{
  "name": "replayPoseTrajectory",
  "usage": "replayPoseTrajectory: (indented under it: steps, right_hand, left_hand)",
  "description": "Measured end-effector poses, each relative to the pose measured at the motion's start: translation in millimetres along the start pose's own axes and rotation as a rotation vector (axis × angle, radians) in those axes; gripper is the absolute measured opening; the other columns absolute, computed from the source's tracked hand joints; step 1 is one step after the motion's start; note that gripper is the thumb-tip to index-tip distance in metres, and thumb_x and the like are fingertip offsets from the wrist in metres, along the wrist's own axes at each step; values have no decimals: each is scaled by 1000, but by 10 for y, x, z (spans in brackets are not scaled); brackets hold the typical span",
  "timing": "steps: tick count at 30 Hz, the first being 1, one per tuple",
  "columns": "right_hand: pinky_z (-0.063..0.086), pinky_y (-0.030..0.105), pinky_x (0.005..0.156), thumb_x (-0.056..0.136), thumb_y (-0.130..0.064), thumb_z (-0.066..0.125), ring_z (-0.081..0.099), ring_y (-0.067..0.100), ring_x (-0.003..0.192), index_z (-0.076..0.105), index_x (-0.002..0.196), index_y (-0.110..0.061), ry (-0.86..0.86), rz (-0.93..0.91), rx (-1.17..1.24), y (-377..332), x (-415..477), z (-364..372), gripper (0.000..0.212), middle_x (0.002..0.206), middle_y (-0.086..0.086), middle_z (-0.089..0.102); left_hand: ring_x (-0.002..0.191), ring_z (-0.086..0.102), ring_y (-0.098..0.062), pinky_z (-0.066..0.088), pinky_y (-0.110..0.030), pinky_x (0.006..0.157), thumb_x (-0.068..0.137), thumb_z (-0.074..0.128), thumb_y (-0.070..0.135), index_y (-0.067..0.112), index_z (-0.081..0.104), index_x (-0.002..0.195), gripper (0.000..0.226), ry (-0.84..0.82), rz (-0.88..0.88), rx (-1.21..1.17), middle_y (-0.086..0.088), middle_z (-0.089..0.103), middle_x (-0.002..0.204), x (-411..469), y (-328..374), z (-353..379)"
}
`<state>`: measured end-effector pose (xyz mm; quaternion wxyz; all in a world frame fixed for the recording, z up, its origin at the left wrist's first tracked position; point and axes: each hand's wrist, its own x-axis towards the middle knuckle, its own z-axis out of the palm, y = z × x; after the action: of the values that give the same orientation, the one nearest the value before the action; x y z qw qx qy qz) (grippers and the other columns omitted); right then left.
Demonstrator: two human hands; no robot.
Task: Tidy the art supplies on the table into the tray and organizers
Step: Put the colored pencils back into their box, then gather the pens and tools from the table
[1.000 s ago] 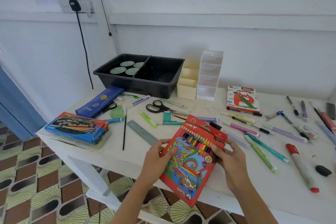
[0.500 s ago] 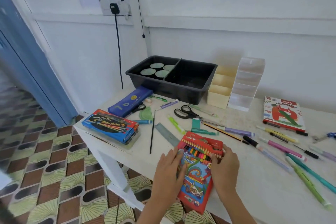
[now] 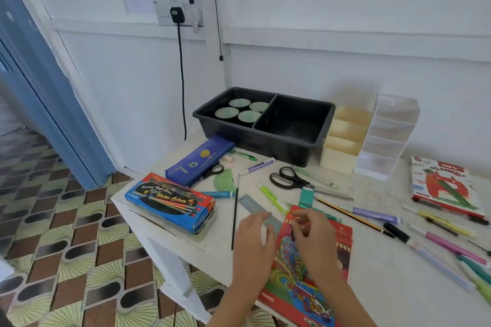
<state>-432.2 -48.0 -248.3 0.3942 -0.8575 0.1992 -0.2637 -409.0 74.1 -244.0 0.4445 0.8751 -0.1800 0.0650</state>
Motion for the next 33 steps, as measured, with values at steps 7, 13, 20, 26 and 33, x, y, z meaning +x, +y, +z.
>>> replayPoseTrajectory:
  steps: [7,13,20,26,33]
  right_hand:
    - [44,30,88,90,-16,57,49,16,102,60,111,-17,-87,-156,-241,-103,670,287,21,105,-2,54]
    - [33,35,101,85,-50,56,38,27,123,38,136,-19,-357,6,-696,111,1254,345,62,132,9,45]
    - [35,34,102,79,-39,71,39,25,118,39,138,-18,-349,32,-491,203,1356,384,70,124,8,44]
    - [36,4,80,87,-2,61,43,8,86,63,113,-7,-193,-186,-254,94,1364,281,27,99,-1,44]
    - [36,17,82,91,-7,57,47,9,90,59,116,-2,-171,-353,-134,-329,1385,460,26,103,8,61]
  left_hand:
    - [104,48,-1,32,-2,82,94,51,15,26,57,110,20,19,-37,-115,13,57,109,570,-195,-128]
    - [107,48,1,35,-13,89,94,49,14,32,54,108,23,-65,-63,-193,17,55,108,838,-238,-107]
    - [104,54,-5,44,-27,93,92,51,9,24,60,107,22,-70,-40,-244,10,60,106,1061,-295,-3]
    - [99,56,-8,47,-25,84,91,53,9,20,60,108,21,-71,-30,-199,6,61,105,1292,-269,-29]
    - [104,52,-30,42,-38,80,87,51,7,2,59,106,22,-80,-102,417,-13,56,112,1932,-558,-454]
